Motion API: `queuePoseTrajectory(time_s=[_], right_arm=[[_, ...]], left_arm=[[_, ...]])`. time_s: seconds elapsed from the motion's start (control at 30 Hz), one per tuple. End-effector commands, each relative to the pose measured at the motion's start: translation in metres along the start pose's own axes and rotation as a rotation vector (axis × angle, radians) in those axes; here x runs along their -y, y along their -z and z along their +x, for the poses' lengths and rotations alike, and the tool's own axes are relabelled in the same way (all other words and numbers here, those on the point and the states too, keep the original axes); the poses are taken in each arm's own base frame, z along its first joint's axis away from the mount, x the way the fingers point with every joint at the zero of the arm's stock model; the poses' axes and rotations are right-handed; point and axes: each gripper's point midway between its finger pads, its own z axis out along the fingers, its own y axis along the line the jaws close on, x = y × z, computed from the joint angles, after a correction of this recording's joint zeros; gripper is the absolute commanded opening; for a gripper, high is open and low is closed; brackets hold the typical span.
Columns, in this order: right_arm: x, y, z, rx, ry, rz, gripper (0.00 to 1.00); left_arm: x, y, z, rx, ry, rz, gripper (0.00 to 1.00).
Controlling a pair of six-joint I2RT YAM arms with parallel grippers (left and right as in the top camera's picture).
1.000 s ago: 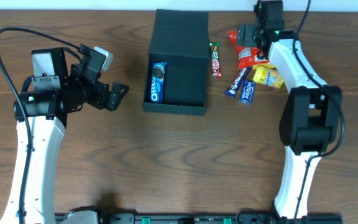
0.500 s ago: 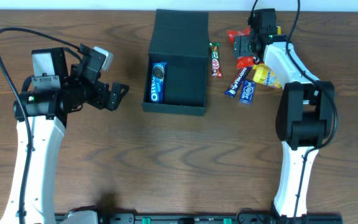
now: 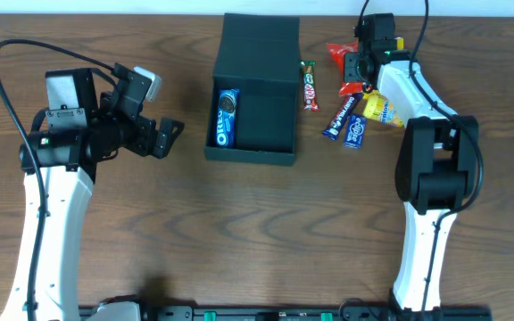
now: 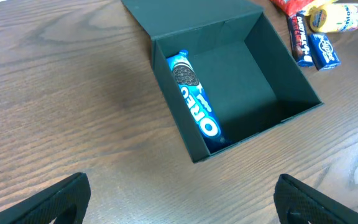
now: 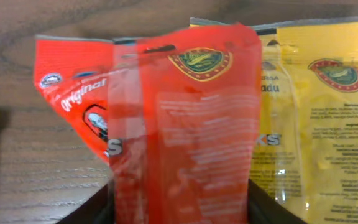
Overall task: Pack container
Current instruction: 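Carry the red Hacks bag over the box and lower it inside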
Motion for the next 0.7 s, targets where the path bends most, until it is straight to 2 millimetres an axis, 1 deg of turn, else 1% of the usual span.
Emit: queuePoseTrajectory(time_s=[0.0,0.07,0.17,0.27,0.4,0.47,0.53,0.6,0.67], right_arm=[[-0.002,-0.003,0.004,-0.009,0.011,0.014,0.39],[-0.002,-0.001,-0.001,0.001,0.010,0.012,0.34],[-0.003,0.011,-0.023,0.041,0.007,0.009,0.33],[-0.005,0.028,-0.050,0.094,0.003,0.004,0.31],[-0.010,0.059,-0.090,0.171,0.001,-0.007,0.29],[-0.017,0.076,-0.106,0.198,0.006,-0.024,0.29],[-0.027,0.094,-0.118,0.218,0.016,-0.055,0.28],[-0.039,0.110,-0.125,0.227,0.029,-0.083,0.25],[-0.055,0.125,-0.129,0.231,0.067,-0.125,0.23]], left_arm=[[-0.004,0.001,-0.003,0.004,0.017,-0.011,0.95],[-0.004,0.001,-0.003,0.004,0.017,-0.011,0.95],[-0.004,0.001,-0.003,0.004,0.017,-0.010,0.96],[-0.004,0.001,-0.003,0.004,0.017,-0.010,0.95],[-0.004,0.001,-0.003,0.004,0.017,-0.010,0.95],[-0.004,0.001,-0.003,0.004,0.017,-0.010,0.95],[-0.004,0.001,-0.003,0.004,0.017,-0.010,0.95],[-0.004,0.001,-0.003,0.004,0.017,-0.010,0.95],[-0.004,0.001,-0.003,0.004,0.017,-0.010,0.96]])
